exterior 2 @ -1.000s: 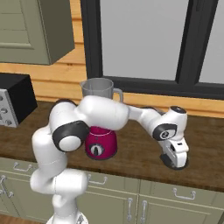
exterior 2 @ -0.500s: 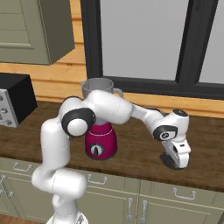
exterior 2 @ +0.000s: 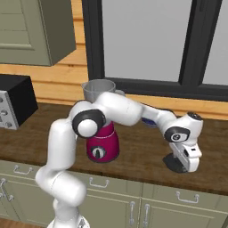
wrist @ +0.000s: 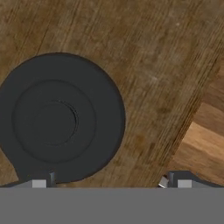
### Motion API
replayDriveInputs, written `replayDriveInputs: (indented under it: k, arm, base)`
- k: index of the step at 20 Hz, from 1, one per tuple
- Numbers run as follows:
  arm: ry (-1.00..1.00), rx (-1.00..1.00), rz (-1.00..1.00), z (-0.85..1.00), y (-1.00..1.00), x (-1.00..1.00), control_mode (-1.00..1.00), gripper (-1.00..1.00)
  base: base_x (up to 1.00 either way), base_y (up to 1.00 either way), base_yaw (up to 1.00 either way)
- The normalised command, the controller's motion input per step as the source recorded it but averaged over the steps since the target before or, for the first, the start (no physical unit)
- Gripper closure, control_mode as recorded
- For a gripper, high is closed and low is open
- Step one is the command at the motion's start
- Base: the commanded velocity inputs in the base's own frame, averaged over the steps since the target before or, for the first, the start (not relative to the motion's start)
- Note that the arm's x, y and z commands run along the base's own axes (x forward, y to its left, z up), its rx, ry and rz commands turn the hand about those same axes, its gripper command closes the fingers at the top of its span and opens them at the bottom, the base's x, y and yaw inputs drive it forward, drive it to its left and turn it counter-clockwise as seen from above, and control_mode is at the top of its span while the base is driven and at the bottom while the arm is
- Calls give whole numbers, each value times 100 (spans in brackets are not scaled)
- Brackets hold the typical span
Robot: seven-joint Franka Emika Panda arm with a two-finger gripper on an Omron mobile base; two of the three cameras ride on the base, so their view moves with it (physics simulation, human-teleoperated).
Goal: Close the lid blender by securely placing the lid on top.
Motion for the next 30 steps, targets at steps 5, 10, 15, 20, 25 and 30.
replayDriveInputs:
  k: [5,10,15,20,25,30]
  arm:
    - [0,0,0,-15,0,27,-100,-100]
    - [0,0,0,-3,0,45,-100,-100]
    - [1,-1,0,-18,0,13,-100,-100]
    - [2,-4,0,-24,0,4,-100,-100]
    - [1,-1,0,-14,0,3,-100,-100]
    - [1,-1,0,-20,0,0,-100,-100]
  base:
    - [0,0,0]
    - [0,0,0]
    - [0,0,0]
    - [0,0,0]
    - [0,0,0]
    - [0,0,0]
